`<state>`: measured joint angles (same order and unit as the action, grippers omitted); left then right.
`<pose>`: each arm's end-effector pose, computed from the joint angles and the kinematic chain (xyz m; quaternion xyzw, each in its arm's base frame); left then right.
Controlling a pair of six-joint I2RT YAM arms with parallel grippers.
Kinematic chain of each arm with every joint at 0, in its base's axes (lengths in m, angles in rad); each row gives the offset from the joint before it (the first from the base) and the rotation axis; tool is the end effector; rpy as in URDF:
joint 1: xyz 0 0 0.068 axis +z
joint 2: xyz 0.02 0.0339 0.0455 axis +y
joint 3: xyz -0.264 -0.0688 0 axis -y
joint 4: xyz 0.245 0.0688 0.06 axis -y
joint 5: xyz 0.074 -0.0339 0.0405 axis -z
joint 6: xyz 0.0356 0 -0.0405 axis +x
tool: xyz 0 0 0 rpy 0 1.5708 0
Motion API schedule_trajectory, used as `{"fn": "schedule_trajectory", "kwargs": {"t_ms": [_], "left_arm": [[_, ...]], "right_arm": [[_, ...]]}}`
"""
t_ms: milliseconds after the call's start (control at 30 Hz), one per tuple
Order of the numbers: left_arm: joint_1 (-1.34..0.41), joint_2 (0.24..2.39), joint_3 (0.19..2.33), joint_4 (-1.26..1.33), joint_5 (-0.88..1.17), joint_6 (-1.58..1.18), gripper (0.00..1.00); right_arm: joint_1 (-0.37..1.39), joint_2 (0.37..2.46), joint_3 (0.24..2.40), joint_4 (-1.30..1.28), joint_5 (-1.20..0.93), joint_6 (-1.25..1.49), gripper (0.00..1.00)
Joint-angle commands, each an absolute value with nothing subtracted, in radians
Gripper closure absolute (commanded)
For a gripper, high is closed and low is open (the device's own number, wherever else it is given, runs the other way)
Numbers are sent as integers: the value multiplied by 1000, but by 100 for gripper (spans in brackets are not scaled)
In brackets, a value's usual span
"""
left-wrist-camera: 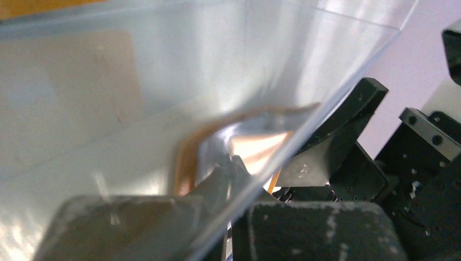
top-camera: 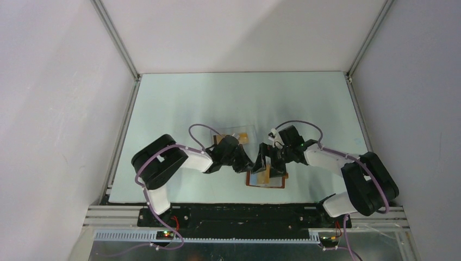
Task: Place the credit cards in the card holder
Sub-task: Insert the credit card into the card holder.
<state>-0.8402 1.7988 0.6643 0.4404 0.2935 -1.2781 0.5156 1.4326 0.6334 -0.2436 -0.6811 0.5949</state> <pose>0.2063 -0.2457 0.1048 -0.1340 0.8878 -0.4309 0.0901 0.2053 0.1421 0.1534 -0.0510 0.9127 0.4037 0.0390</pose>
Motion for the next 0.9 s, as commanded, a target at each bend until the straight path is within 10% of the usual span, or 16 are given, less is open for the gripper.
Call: {"fn": "schedule_trajectory", "kwargs": {"t_ms": [0, 433, 867], "left_arm": [[-853, 1823, 722, 131, 203, -1216, 100], [-851, 1695, 744, 119, 226, -1149, 97], [-812, 1509, 735, -123, 174, -1056, 66]], "right_arm": [[533, 1398, 714, -376, -590, 505, 1], [547, 1367, 792, -556, -436, 443, 11], [545, 1467, 792, -454, -511, 483, 58]]}}
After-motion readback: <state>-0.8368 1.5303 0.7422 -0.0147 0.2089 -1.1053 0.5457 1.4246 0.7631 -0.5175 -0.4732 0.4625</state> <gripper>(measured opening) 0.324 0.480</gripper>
